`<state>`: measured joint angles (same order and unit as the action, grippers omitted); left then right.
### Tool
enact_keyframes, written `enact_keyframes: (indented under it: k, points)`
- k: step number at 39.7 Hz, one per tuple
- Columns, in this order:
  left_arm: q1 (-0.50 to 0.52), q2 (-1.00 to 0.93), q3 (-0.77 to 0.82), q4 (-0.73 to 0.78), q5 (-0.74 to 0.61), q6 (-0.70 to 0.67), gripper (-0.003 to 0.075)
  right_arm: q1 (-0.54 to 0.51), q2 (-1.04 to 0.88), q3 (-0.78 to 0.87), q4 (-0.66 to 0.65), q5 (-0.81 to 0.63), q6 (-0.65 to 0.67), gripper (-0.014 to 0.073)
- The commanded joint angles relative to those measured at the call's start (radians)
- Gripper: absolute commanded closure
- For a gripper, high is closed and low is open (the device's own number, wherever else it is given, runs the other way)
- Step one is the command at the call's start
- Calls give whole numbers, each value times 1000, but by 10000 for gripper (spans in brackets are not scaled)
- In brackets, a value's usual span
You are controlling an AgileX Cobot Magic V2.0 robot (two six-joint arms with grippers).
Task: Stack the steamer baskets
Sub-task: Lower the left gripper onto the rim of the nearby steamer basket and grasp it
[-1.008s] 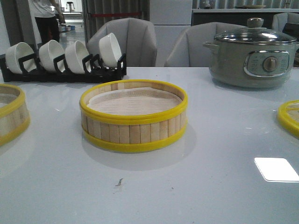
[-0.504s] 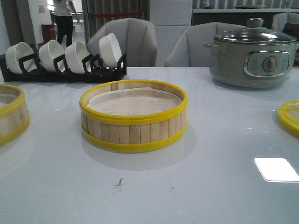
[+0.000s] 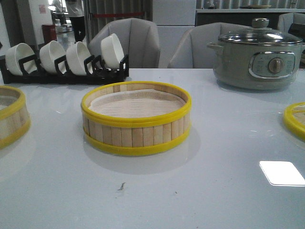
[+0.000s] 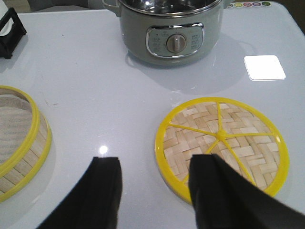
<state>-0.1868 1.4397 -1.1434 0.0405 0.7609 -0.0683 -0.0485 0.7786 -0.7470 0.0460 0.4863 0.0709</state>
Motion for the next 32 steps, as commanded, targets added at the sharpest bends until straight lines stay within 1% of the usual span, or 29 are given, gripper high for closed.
enact_keyframes:
  k: [1, 5, 14, 18, 26, 32]
  points:
    - [-8, 25, -26, -6, -79, -11, 281, -1, 0, -41, 0, -71, -1, 159]
    - [-8, 82, -26, -6, -94, -11, 281, -1, 0, -41, 0, -56, -1, 159]
    - [-4, 191, -26, -6, -178, -11, 281, -1, 0, -41, 0, -49, -1, 159]
    - [12, 228, -26, -6, -204, -11, 282, -1, 2, -41, 0, -49, -1, 159]
    - [44, 290, -28, -8, -232, -11, 282, -1, 6, -41, 0, -48, -1, 159]
    - [45, 308, -28, -27, -243, -11, 285, -1, 6, -41, 0, -49, -1, 159]
